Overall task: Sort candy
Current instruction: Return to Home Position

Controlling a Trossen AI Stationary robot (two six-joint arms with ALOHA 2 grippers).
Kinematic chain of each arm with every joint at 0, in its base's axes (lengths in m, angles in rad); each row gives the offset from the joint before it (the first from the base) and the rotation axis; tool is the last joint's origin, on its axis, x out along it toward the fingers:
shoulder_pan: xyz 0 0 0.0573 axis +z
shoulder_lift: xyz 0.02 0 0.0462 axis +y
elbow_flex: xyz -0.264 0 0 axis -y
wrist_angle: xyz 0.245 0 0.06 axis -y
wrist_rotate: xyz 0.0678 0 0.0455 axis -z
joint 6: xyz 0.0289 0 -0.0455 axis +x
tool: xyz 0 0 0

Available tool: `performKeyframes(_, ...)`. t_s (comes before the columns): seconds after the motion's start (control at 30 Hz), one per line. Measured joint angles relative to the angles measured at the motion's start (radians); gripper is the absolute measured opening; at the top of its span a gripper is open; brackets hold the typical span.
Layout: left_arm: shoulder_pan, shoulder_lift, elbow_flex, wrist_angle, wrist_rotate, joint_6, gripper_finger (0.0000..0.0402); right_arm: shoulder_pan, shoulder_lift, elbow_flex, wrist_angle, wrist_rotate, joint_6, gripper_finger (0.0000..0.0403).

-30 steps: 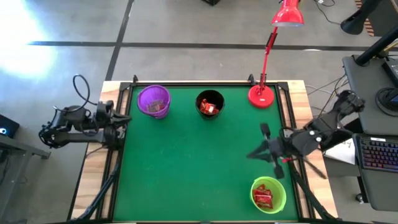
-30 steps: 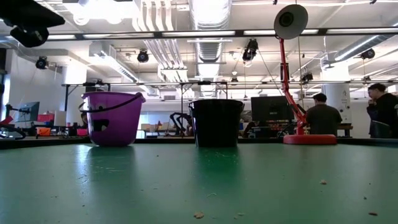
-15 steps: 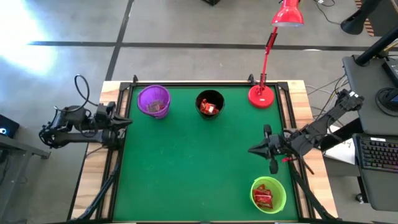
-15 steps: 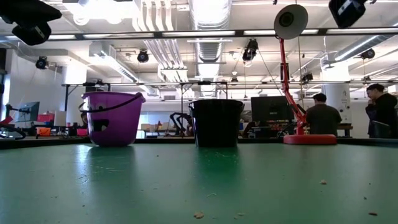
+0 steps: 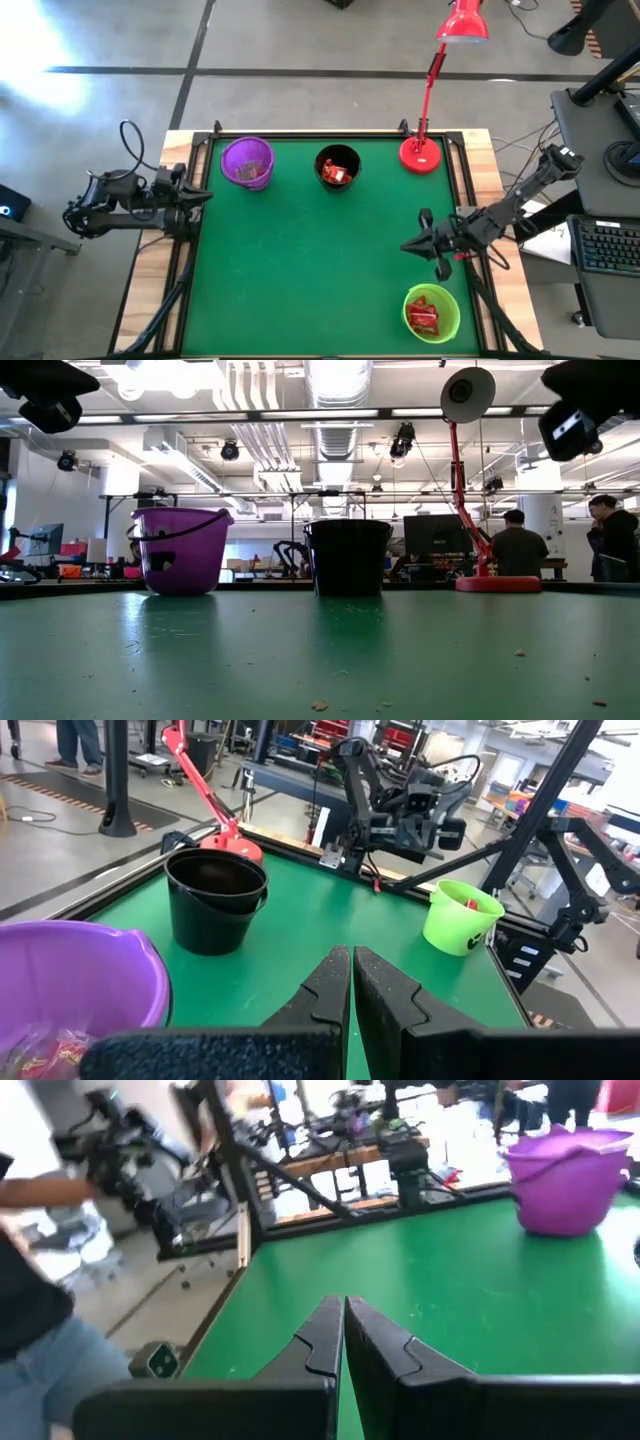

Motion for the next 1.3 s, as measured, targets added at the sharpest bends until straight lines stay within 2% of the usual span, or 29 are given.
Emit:
performKeyframes(0.17,0.0,0.002,0.0,-0.004,-0.029,-0.012,0.0,0.0,-0.013,-0.058,0.027,0.09,0.08,0.0009)
performKeyframes(0.57,0.0,0.002,0.0,-0.008,-0.045,-0.018,0.0,0.0,-0.012,-0.119,0.034,0.094,0.05,0.0009)
performKeyframes(0.83,0.0,0.002,0.0,-0.009,-0.045,-0.018,0.0,0.0,-0.013,-0.159,0.043,0.102,0.208,0.0009)
performKeyframes(1.03,0.0,0.002,0.0,-0.009,-0.045,-0.018,0.0,-0.001,-0.013,-0.159,0.023,0.235,0.226,0.0009)
performKeyframes(1.17,0.0,0.002,0.0,-0.009,-0.045,-0.018,0.0,0.0,-0.013,-0.159,-0.035,0.22,0.241,0.0009)
performKeyframes(1.3,0.0,0.002,0.0,-0.009,-0.046,-0.018,0.0,-0.001,-0.012,-0.158,-0.024,0.226,0.348,0.0009)
